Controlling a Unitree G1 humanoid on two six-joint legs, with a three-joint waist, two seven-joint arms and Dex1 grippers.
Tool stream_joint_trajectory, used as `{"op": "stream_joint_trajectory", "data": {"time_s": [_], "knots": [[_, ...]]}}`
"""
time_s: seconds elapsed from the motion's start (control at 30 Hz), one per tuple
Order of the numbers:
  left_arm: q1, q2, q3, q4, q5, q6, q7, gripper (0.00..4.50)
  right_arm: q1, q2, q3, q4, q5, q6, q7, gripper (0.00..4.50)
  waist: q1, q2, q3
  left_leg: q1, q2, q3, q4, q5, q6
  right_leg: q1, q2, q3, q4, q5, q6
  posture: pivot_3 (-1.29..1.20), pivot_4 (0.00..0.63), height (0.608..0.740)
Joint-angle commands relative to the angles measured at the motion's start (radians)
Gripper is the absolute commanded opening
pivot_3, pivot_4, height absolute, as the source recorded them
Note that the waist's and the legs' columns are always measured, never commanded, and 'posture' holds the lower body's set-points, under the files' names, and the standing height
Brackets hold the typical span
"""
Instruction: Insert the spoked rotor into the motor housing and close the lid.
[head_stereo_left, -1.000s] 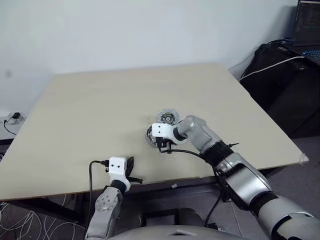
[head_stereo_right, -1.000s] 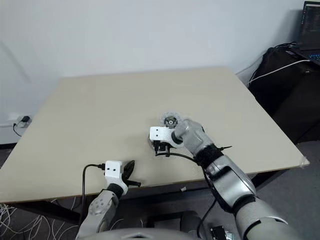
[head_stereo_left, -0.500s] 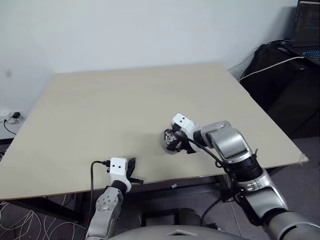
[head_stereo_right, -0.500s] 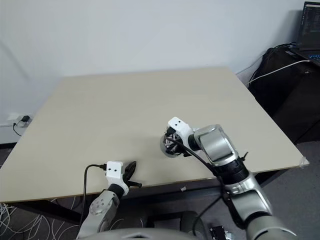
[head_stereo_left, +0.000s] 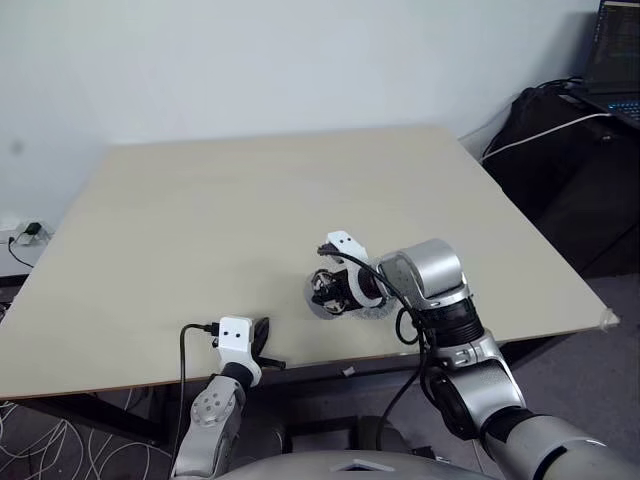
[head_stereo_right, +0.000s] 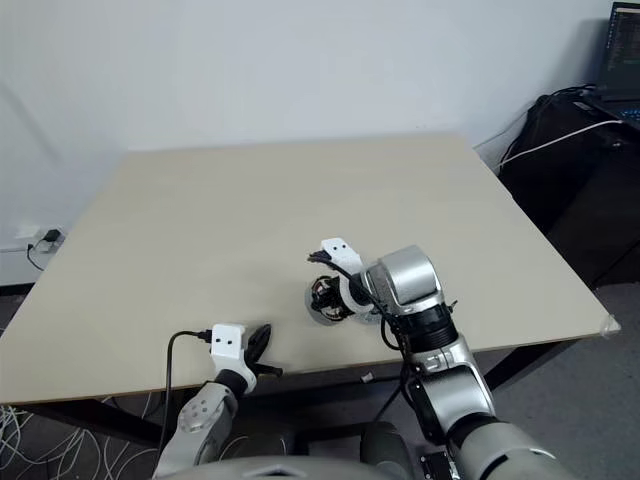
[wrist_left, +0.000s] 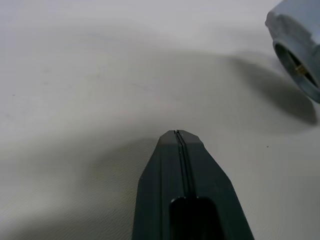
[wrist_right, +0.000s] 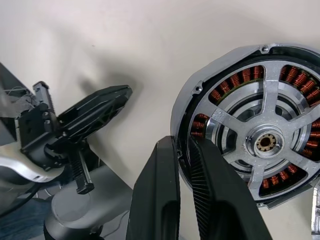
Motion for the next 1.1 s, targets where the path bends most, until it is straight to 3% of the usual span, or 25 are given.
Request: {"op": "stream_joint_trajectory", "data": {"time_s": [0.03,0.3,0.6,0.7,0.77,0.87,1.03,1.1], "knots": [[-0.006,-0.003,0.005,-0.035,-0.009,-0.011,0.000,0.00,-0.028,0.036,-0.039,0.047,0.029,-0.067,-0.059,0.07,-0.003,0.000,0.000,0.000,0.000,0.000,0.000,0.000,0.000,0.000,0.000,0.000,0.000,0.000,0.000,0.00,0.000,0.740],[-0.012,0.003,0.002,-0.034,-0.009,-0.007,-0.008,0.00,-0.034,0.125,-0.063,0.174,0.057,-0.201,-0.165,0.07,-0.012,-0.001,-0.001,0.001,0.000,0.000,0.001,0.000,-0.001,0.001,0.000,0.000,0.000,0.000,0.001,0.00,0.000,0.740],[-0.011,0.005,0.004,-0.036,-0.011,-0.004,-0.007,0.00,-0.038,0.244,-0.114,0.171,0.127,-0.220,-0.232,2.88,-0.021,-0.001,-0.001,0.001,0.000,0.000,0.001,0.001,-0.001,-0.001,0.001,0.001,0.007,-0.004,0.004,0.00,0.000,0.740],[-0.010,0.006,0.005,-0.038,-0.012,-0.001,-0.008,0.00,-0.031,0.304,-0.168,0.051,0.192,-0.252,-0.248,2.88,-0.019,-0.001,-0.001,0.001,0.000,0.000,0.001,0.001,-0.001,-0.001,0.000,0.001,0.007,-0.004,0.004,0.00,0.000,0.740],[-0.009,0.007,0.005,-0.040,-0.012,0.000,-0.009,0.00,-0.015,0.297,-0.151,-0.042,0.207,-0.314,-0.259,2.46,-0.019,-0.001,-0.001,0.001,0.000,0.000,0.001,0.001,-0.001,-0.001,0.000,0.001,0.006,-0.004,0.004,0.00,0.000,0.740],[-0.008,0.010,0.004,-0.042,-0.012,0.003,-0.012,0.00,0.043,0.168,-0.018,-0.189,0.111,-0.520,-0.277,1.61,-0.022,-0.001,-0.001,0.001,0.000,0.000,0.001,-0.001,-0.004,-0.001,0.000,0.000,0.006,-0.005,0.006,0.00,0.000,0.740],[-0.002,0.012,0.002,-0.047,-0.013,0.006,-0.016,0.00,0.175,-0.048,0.057,-0.316,-0.077,-0.765,-0.375,0.02,-0.011,-0.004,-0.002,0.001,-0.001,0.000,0.000,-0.001,-0.003,-0.001,-0.001,0.000,0.004,-0.006,0.007,0.00,0.000,0.740],[0.000,0.012,0.001,-0.048,-0.013,0.008,-0.018,0.00,0.232,-0.120,0.062,-0.344,-0.140,-0.830,-0.417,0.02,-0.005,-0.005,-0.002,0.001,-0.001,0.000,0.000,-0.001,-0.003,0.000,-0.001,0.000,0.003,-0.008,0.003,0.00,0.000,0.740]]}}
